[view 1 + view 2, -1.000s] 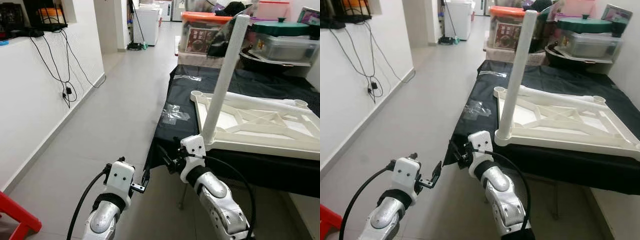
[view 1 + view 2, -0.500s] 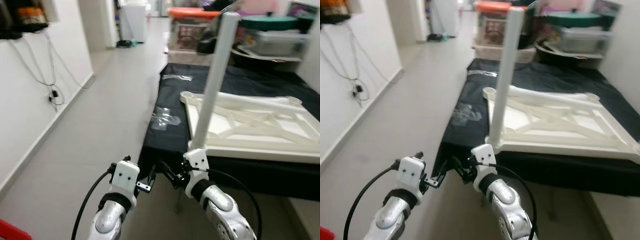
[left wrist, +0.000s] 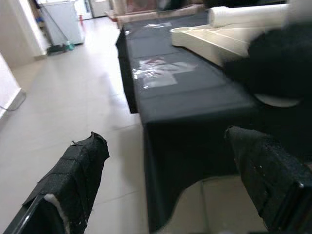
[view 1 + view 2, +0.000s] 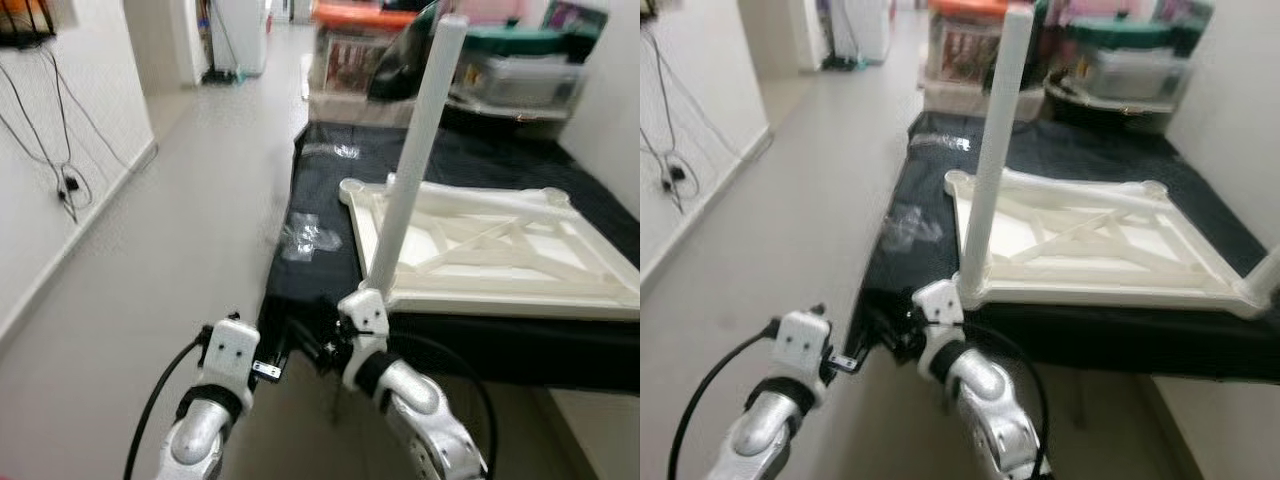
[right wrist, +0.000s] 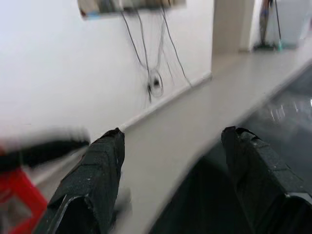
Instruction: Building children table
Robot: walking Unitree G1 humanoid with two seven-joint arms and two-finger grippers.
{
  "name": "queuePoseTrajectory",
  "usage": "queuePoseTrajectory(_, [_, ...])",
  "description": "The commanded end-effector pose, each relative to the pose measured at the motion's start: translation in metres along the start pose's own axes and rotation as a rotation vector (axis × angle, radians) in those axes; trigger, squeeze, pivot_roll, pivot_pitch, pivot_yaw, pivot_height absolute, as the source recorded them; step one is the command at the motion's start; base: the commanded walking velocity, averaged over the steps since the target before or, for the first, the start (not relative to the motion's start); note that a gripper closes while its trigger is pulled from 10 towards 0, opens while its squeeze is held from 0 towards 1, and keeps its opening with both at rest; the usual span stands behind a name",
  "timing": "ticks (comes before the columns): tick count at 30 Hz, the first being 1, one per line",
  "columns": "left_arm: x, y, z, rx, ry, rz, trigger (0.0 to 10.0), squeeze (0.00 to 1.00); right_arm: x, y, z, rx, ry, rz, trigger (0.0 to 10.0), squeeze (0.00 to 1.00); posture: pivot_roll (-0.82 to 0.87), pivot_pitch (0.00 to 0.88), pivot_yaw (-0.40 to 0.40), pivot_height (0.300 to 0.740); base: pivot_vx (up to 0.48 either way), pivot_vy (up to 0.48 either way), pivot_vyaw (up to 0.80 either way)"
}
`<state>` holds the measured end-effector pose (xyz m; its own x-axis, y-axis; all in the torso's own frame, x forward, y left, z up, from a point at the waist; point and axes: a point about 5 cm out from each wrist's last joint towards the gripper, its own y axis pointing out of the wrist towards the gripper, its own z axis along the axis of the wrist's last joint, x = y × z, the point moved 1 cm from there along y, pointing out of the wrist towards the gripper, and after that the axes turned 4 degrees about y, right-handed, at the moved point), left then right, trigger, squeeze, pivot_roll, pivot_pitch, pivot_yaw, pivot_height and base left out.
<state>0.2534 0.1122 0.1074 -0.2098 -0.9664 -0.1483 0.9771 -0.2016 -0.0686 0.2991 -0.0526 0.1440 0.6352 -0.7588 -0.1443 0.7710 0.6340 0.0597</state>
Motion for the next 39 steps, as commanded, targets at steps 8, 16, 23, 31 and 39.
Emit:
queuePoseTrajectory(8, [0.008, -0.009, 0.008, 0.017, -0.016, -0.013, 10.0, 0.0, 0.017, 0.042, 0.026, 0.057, 0.063, -0.153, 10.0, 0.0, 0.09, 0.08, -0.095, 0.74, 0.0, 0.0, 0.0])
queuePoseTrajectory(16, [0.014, -0.016, 0.015, 0.035, -0.009, -0.032, 10.0, 0.0, 0.02, 0.065, 0.039, 0.069, 0.119, -0.197, 10.0, 0.0, 0.11, 0.118, -0.118, 0.74, 0.0, 0.0, 0.0])
queuePoseTrajectory(23, [0.024, -0.026, 0.023, 0.06, 0.018, -0.068, 10.0, 0.0, 0.037, 0.077, 0.061, 0.123, 0.036, -0.301, 10.0, 0.0, 0.11, 0.153, -0.128, 0.74, 0.0, 0.0, 0.0])
queuePoseTrajectory(31, [0.025, -0.03, 0.021, 0.039, -0.008, -0.083, 10.0, 0.0, 0.07, 0.067, 0.077, 0.192, -0.034, -0.483, 10.0, 0.0, 0.11, 0.152, -0.128, 0.74, 0.0, 0.0, 0.0])
queuePoseTrajectory(39, [0.025, -0.029, 0.02, 0.032, -0.003, -0.094, 10.0, 0.0, 0.105, 0.046, 0.083, 0.216, -0.066, -0.575, 10.0, 0.0, 0.11, 0.139, -0.119, 0.74, 0.0, 0.0, 0.0])
